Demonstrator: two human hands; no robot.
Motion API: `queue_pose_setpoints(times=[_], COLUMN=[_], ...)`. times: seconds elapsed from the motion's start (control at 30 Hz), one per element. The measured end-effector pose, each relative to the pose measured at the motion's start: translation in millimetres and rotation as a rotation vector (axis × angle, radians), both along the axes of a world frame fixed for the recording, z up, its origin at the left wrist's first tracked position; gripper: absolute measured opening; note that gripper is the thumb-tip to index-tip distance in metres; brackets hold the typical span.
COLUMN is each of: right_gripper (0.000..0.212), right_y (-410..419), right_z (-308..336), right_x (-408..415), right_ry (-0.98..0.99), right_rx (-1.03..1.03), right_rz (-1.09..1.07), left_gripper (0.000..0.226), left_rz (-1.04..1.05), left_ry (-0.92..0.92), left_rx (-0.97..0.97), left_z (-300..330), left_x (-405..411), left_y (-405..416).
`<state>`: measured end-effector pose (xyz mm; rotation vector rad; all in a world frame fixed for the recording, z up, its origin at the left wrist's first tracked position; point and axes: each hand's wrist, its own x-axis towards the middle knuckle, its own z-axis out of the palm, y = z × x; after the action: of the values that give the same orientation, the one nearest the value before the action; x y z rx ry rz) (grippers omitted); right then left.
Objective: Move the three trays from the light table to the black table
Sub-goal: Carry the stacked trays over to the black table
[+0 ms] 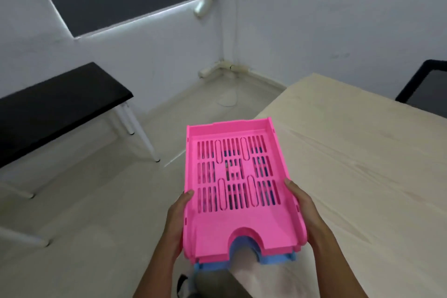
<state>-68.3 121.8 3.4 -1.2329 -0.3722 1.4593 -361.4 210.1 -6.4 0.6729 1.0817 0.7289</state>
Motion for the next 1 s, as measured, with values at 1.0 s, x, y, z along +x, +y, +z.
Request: queue_pose_setpoints(times=[1.0], right_gripper=[0.068], right_y=[454], right_z=[19], right_x=[-416], right_ry=[-0.051], right_rx=[0.077], right_rz=[0.623], left_gripper=[0.039], left_rz=[0.644], left_ry=[0.093], left_rx=[0.104], left_z=[23], left_x=[-412], left_y=[278])
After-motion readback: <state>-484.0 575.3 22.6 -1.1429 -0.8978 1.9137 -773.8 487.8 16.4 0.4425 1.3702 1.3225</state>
